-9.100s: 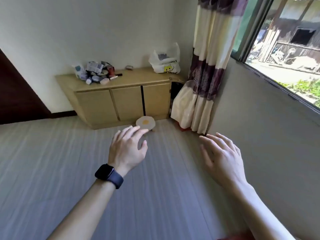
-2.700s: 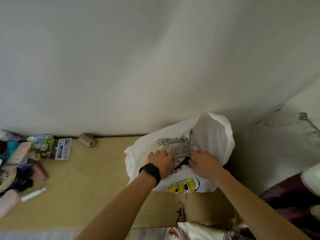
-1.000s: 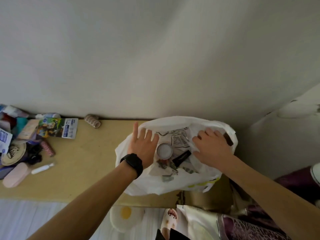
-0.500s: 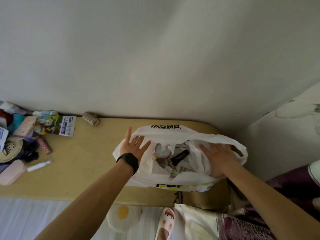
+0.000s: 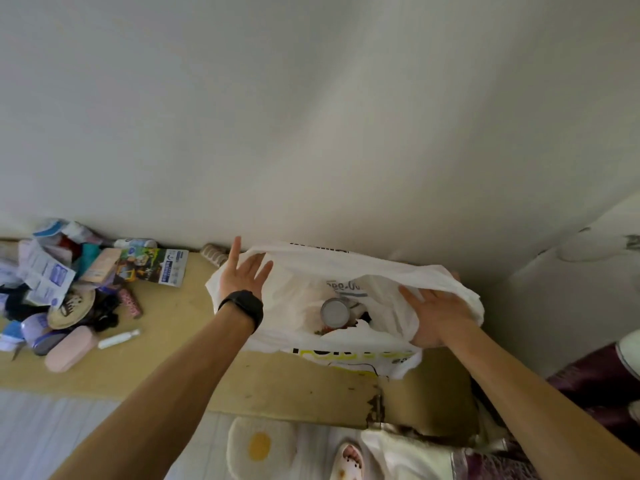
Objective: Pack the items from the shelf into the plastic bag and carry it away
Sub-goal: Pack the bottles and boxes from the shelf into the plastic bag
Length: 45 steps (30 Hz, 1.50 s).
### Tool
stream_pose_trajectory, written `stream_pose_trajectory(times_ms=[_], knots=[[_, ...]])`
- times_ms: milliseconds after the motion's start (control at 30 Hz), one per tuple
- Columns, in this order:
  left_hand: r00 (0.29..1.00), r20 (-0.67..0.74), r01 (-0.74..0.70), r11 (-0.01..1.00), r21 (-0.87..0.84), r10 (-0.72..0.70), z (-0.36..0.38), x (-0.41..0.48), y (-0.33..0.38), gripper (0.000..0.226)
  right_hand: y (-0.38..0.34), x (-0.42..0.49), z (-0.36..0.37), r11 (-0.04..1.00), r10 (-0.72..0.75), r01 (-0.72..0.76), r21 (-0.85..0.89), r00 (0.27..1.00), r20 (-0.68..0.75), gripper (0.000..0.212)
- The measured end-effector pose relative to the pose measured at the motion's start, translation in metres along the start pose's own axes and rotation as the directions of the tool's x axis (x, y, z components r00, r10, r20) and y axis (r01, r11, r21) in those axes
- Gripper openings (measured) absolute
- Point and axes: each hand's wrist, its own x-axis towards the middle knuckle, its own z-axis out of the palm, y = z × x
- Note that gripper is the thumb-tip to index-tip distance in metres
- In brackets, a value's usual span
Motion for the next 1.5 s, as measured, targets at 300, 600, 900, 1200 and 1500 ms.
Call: stream_pose_trajectory(times_ms=[300, 600, 900, 1200, 1500], knots=[[0.966, -0.245, -0.140, 0.968, -0.207, 0.088, -0.019, -0.004, 0.005, 0.072, 0.009, -0.006, -0.017, 0.997, 0.075, -0.072, -0.032, 0.988, 0.136, 0.099], [0.856, -0.477, -0.412, 0.821, -0.395, 0.200, -0.033, -0.003, 0.058, 0.059, 0.033, -0.022, -0.017, 0.973, -0.122, 0.188, 0.134, 0.912, -0.392, 0.064], [0.766, -0.459, -0.643, 0.560, -0.523, 0.450, -0.002, -0.035, 0.083, 0.094, 0.054, 0.031, -0.010, 0.986, 0.010, -0.033, 0.162, 0.990, 0.138, 0.113], [0.900, -0.436, -0.389, 0.414, -0.823, -0.022, -0.080, 0.028, 0.032, 0.079, -0.006, 0.001, 0.014, 0.992, 0.004, -0.018, -0.122, 0.994, -0.111, 0.084], [0.944, -0.165, -0.322, 0.688, -0.650, 0.285, -0.045, 0.046, 0.052, 0.098, 0.012, -0.028, 0.038, 0.980, -0.160, 0.185, -0.073, 0.950, 0.269, 0.071]])
